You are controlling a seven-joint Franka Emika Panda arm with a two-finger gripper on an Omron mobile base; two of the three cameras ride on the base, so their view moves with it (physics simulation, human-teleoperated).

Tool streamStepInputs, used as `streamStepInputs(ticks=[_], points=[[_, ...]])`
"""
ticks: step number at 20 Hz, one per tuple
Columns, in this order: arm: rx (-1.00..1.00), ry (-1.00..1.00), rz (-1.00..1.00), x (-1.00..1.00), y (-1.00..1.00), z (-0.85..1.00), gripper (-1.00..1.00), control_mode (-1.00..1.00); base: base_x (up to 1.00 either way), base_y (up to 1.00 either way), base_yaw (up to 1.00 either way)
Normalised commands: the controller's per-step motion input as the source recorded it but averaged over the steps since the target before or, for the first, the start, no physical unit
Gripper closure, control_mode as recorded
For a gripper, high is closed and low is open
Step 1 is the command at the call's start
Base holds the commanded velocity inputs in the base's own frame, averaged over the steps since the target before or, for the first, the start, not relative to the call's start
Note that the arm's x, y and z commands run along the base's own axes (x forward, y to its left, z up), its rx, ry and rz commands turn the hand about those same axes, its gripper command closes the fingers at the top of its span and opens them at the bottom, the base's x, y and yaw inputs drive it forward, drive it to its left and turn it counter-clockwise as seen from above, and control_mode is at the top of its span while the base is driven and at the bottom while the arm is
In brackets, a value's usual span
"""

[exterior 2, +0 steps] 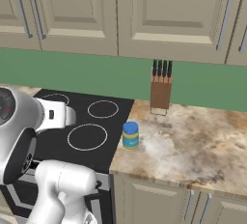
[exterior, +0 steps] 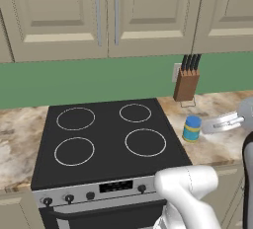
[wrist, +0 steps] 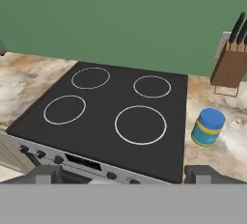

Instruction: Take 2 condiments from the cabinet and move them on the counter near the stove.Make sure the condiments are lined up with each other, next to each other.

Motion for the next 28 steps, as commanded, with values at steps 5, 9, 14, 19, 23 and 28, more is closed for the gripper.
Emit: streamStepInputs(ticks=[5,9,14,19,23,28], points=[[0.00,-0.02,0.00,-0.12,0.21,0.04,-1.00,-1.00,0.00,0.00,0.00],[0.00,-0.16,0.00,-0.18,0.03,0.12,-1.00,-1.00,0.00,0.00,0.00],[0.00,-0.13,0.00,-0.18,0.02,0.25,-1.00,-1.00,0.00,0.00,0.00],[0.00,0.00,0.00,0.01,0.04,0.01,-1.00,-1.00,0.00,0.00,0.00],[0.00,0.00,0.00,0.00,0.00,0.00,-1.00,-1.00,0.00,0.00,0.00],[0.00,0.00,0.00,0.00,0.00,0.00,-1.00,1.00,-0.07,0.00,-0.02]])
